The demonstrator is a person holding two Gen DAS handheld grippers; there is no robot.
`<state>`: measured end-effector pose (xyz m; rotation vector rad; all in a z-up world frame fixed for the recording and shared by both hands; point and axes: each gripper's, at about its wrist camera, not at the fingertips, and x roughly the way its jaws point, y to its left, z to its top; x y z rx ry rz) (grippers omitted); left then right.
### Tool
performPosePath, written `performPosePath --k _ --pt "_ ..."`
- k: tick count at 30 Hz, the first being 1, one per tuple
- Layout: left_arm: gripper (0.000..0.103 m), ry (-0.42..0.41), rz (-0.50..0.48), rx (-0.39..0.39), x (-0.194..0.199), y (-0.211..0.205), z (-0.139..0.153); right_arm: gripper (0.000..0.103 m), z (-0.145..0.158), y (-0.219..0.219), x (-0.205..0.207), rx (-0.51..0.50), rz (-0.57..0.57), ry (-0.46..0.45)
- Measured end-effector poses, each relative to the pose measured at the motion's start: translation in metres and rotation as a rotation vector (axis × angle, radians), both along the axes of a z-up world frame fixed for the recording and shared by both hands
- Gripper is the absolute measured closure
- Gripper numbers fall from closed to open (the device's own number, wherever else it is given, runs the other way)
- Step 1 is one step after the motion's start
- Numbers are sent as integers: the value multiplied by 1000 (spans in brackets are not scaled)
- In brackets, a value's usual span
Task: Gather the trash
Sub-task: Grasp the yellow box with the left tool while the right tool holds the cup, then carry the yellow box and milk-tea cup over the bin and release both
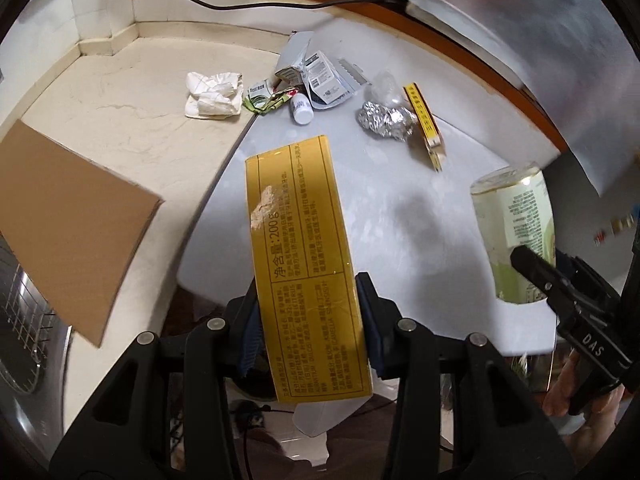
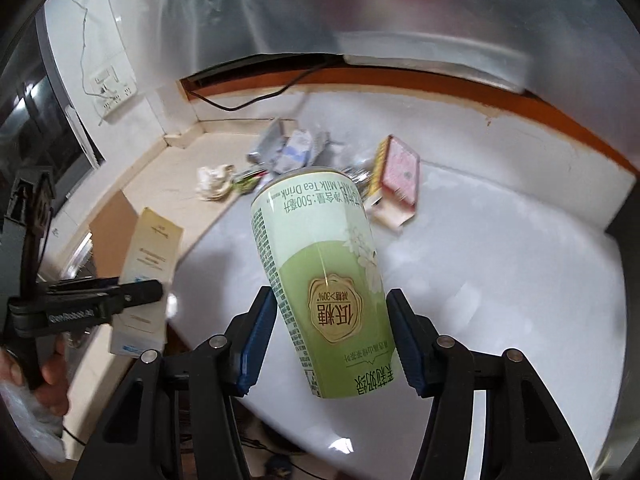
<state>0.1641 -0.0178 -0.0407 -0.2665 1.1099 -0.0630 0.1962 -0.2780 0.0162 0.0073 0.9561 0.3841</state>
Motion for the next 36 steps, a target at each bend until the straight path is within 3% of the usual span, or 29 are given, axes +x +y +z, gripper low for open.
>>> performPosePath --k 8,19,27,29,36 --pt "64 -8 -107 3 -66 24 -10 47 -8 58 -110 20 -61 18" --pt "64 64 -211 35 -134 21 -70 47 -64 104 -222 9 -114 144" --pt "64 162 -220 73 -156 3 -150 47 -144 102 -248 19 -181 298" --pt "64 201 -202 79 -160 0 -182 47 -171 98 -250 43 -209 348" --pt "64 280 -102 84 -160 -3 -296 47 -296 93 -250 53 -255 512"
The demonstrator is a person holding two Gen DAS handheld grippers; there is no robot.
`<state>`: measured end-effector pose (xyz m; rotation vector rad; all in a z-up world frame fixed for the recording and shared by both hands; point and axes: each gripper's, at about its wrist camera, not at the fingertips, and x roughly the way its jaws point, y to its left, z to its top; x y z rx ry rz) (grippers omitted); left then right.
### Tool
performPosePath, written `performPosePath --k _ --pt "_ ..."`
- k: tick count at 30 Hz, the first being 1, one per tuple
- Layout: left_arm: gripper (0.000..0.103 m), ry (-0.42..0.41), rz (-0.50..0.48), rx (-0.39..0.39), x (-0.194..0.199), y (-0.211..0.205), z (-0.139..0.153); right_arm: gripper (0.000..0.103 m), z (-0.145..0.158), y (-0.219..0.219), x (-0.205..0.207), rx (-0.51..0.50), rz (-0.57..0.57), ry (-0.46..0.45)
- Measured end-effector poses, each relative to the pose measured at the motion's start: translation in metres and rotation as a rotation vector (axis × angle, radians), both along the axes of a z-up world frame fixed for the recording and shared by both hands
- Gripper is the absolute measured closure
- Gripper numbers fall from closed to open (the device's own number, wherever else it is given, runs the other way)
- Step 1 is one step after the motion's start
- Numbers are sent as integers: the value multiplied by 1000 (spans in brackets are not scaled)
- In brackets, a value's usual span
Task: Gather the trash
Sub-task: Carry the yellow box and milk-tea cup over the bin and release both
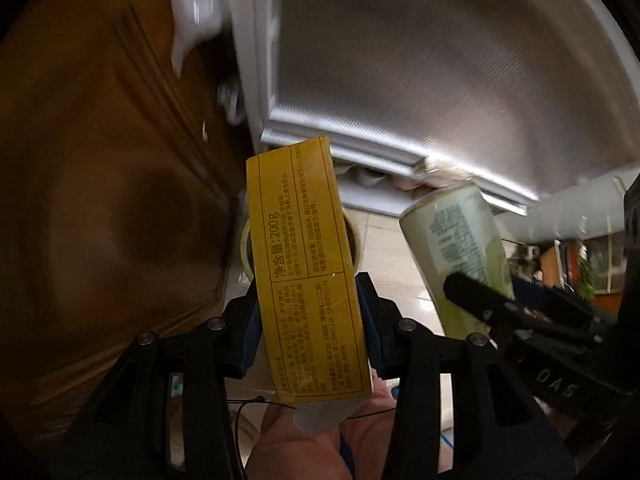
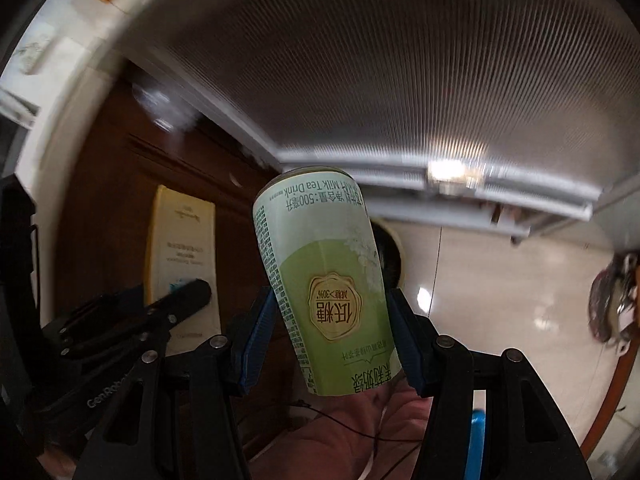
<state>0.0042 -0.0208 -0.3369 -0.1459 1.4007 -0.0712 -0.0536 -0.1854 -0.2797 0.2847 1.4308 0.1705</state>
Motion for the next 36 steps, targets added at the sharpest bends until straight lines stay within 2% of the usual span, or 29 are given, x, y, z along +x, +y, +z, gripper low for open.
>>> performPosePath --k 3,8,12,18,22,24,25,26,30,36 --pt "64 40 37 3 2 3 -54 47 -67 1 0 -1 -8 67" --pt "64 86 67 20 10 6 -132 47 -161 3 8 10 -21 140" --pt "64 105 73 52 13 9 -186 46 -222 11 16 18 -24 182" --pt "63 141 71 96 25 18 -246 43 -296 26 31 0 -48 233" --pt "62 167 76 113 35 30 -274 41 -325 33 46 13 -62 244" --pt "46 178 80 109 40 38 -285 40 -333 34 51 35 -78 265" --pt "33 180 81 111 42 38 -289 40 -341 29 54 40 -86 268" --pt "29 180 81 114 43 38 -291 39 -342 29 55 49 -98 267" --pt "28 188 85 120 46 37 -293 30 -344 22 59 50 -123 249" --pt "28 178 67 152 44 32 -280 30 -332 10 58 52 -133 245"
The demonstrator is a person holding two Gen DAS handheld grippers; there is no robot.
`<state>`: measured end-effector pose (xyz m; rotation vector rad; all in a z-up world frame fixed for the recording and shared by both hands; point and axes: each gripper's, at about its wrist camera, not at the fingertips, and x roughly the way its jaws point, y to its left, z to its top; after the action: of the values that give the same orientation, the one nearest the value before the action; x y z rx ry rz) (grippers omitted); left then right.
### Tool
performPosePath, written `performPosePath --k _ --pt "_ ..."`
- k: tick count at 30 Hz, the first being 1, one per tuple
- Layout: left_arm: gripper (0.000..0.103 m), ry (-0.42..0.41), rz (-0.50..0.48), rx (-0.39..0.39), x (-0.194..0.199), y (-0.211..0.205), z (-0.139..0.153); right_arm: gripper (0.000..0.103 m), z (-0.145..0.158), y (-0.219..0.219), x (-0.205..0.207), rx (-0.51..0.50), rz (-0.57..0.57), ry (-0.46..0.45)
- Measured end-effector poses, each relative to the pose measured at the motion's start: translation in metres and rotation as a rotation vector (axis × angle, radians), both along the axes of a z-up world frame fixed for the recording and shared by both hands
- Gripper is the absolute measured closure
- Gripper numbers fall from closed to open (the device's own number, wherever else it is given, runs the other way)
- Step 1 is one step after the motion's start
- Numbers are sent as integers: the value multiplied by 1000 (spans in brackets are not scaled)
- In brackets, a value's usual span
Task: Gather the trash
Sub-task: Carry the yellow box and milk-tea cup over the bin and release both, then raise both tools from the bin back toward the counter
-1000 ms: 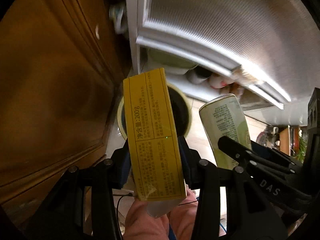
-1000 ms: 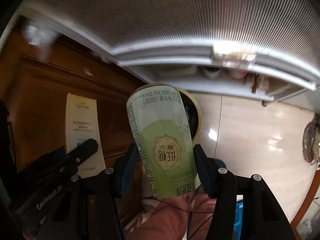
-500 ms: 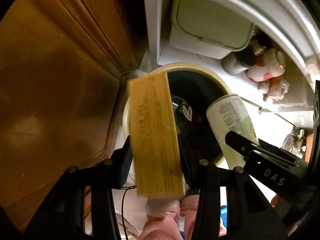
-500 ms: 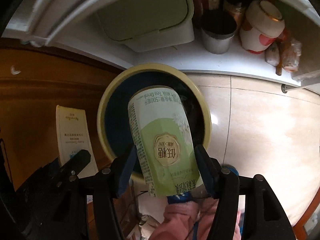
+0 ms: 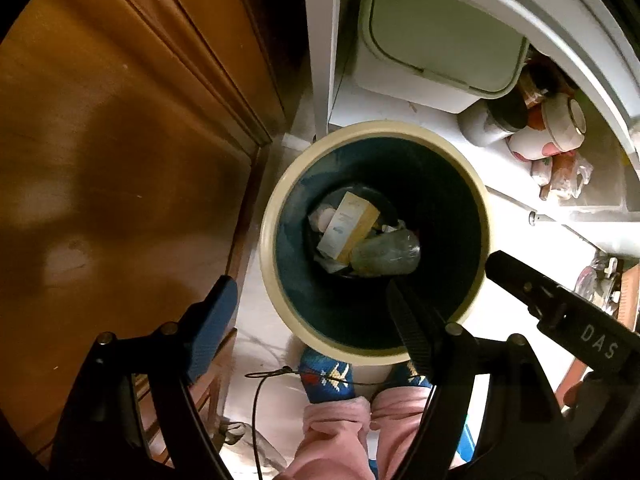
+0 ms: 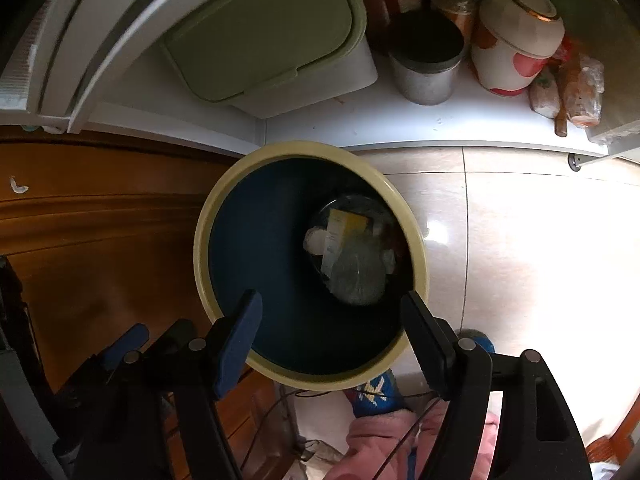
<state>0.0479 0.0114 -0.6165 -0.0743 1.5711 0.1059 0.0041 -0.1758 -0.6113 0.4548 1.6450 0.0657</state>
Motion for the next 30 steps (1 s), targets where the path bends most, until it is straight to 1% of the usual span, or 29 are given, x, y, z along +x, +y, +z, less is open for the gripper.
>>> performPosePath --k 4,8,12,15,16,17,19,20,21,23,24,26,27,30 --pt "28 -8 1 0 -2 -2 23 30 14 -7 -2 -2 9 -14" --pt "28 -25 4 -2 -2 -6 52 30 37 -12 -4 -9 28 -36" --pt "28 -57 -3 -4 -1 -12 91 30 71 -19 -8 -13 36 -56" --pt "28 -87 -19 -1 -1 -19 130 30 99 -26 -11 -10 37 -73" --pt "28 -94 -23 -3 -1 -18 139 30 110 -28 -13 -10 40 -81" --pt "28 -108 -25 -10 -1 -21 156 30 125 -31 -14 -13 44 -92" --pt "28 -126 -29 -15 -2 -23 179 30 147 -37 -16 -16 52 -110" --pt "28 -138 -33 -20 -3 -25 195 30 158 -39 -17 -16 55 -115" --pt "28 -145 -36 -23 -4 -27 208 30 175 -43 -18 -14 57 -126" --pt "28 -154 -39 -30 -6 -31 236 30 197 -47 -20 -12 57 -141" --pt "29 -157 -39 -35 -5 -31 245 30 211 -49 -22 -11 58 -150" --pt "31 -167 -40 -61 -8 -35 276 30 240 -52 -26 -8 60 -169" --pt "31 -171 -44 -71 -11 -37 288 30 251 -53 -27 -8 62 -175" --pt "32 -175 -70 -101 -18 -40 321 30 296 -54 -33 1 71 -205"
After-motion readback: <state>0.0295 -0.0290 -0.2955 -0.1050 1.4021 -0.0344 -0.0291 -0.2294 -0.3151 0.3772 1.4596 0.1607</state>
